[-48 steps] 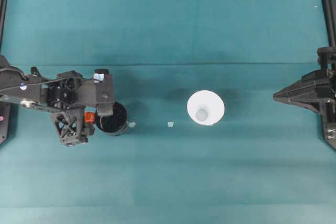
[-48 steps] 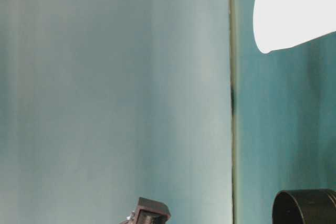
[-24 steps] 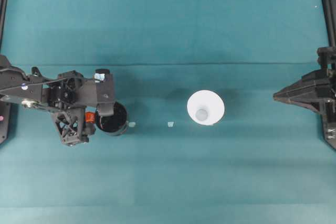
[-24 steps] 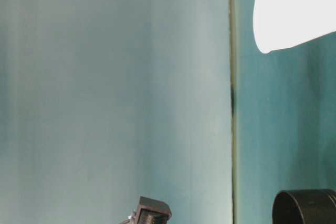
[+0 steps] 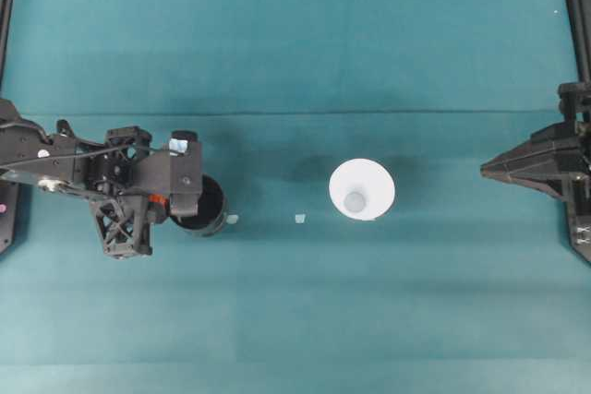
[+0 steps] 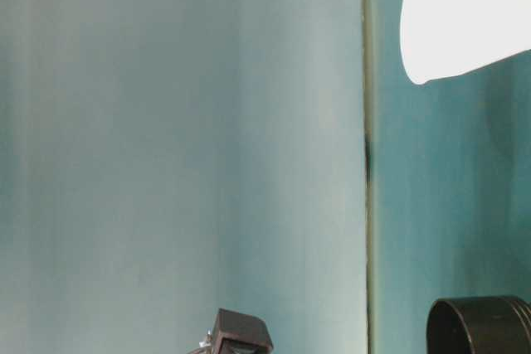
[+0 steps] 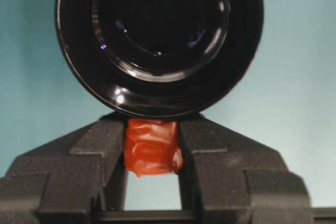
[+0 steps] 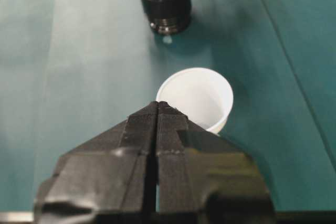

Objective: Put the paper cup into the moved red handle cup holder.

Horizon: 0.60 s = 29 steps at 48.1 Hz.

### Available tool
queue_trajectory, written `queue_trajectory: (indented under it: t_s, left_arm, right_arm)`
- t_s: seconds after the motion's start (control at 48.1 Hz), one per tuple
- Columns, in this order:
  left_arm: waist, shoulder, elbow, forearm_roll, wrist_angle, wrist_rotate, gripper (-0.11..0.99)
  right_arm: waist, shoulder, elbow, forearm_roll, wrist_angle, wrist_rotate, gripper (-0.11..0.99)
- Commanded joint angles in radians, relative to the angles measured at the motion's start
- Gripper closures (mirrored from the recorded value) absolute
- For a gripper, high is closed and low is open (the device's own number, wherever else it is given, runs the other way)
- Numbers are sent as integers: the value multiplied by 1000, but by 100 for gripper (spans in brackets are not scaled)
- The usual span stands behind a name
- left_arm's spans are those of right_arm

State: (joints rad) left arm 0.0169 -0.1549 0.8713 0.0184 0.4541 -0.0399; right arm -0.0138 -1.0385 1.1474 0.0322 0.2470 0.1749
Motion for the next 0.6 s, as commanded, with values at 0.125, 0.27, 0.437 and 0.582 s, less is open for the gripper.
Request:
queue_trajectory:
  t_s: [0.125, 0.27, 0.437, 0.582]
  left_arm:
    - [-3, -3, -20, 2, -2, 0, 61]
    - [-3, -3, -21, 2, 12, 0, 61]
    - [0, -18, -55, 2, 66, -2, 61]
    - [11, -83, -123, 2, 155, -2, 61]
  right_arm:
    - [-2, 8, -20, -2, -8, 8, 99]
    - [-2, 8, -21, -2, -8, 8, 99]
    - [-2, 8, -20, -2, -8, 8, 99]
    - [-2, 8, -20, -2, -8, 6, 99]
